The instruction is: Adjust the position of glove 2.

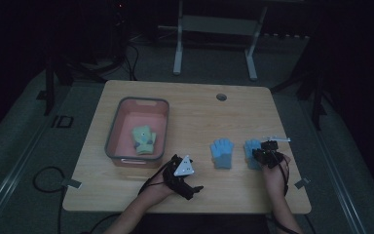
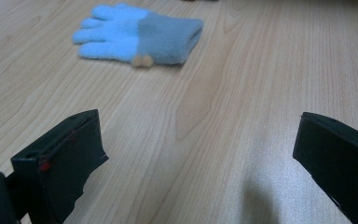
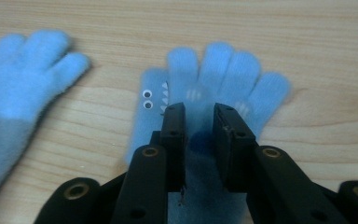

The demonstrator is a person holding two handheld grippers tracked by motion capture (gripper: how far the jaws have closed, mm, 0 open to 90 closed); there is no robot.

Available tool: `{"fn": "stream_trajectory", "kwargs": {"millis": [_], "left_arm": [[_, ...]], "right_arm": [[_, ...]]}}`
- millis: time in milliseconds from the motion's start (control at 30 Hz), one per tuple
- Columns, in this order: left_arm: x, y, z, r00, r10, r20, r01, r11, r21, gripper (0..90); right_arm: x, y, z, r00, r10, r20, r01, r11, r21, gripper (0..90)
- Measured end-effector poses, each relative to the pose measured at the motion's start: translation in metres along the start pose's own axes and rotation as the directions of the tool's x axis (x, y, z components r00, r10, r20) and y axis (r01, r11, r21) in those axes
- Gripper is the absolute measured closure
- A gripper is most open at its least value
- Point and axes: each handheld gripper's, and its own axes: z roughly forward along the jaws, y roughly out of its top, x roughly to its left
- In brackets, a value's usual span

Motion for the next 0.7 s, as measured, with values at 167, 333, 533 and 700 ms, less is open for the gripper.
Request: {"fn": "stream_trajectory", "kwargs": {"millis": [167, 333, 533, 700], "left_arm": [[0.0, 0.0, 0.0, 1.0, 0.0, 0.002, 0.0, 1.0, -0.002, 1.6], [0.0, 0.0, 0.0, 1.0, 0.0, 0.005, 0.0, 1.0, -0.001, 1.6], [-0.001, 0.0, 0.001, 1.0, 0.001, 0.006, -0.001, 1.0, -0.001, 1.6], [-0.001, 0.0, 0.0, 1.0, -0.001, 0.003, 0.001, 1.0, -0.003, 1.6]], "right_arm": [[-0.007, 0.004, -0.014, 0.9974, -0.063, -0.036, 0.062, 0.9978, -0.023, 68.6], [-0.023, 0.006, -0.024, 0.9778, -0.165, -0.129, 0.16, 0.986, -0.046, 64.1], [-0.039, 0.008, -0.029, 0.9368, -0.283, -0.206, 0.27, 0.9589, -0.088, 62.0], [-0.048, 0.01, -0.024, 0.8939, -0.343, -0.288, 0.333, 0.939, -0.086, 61.7]]}}
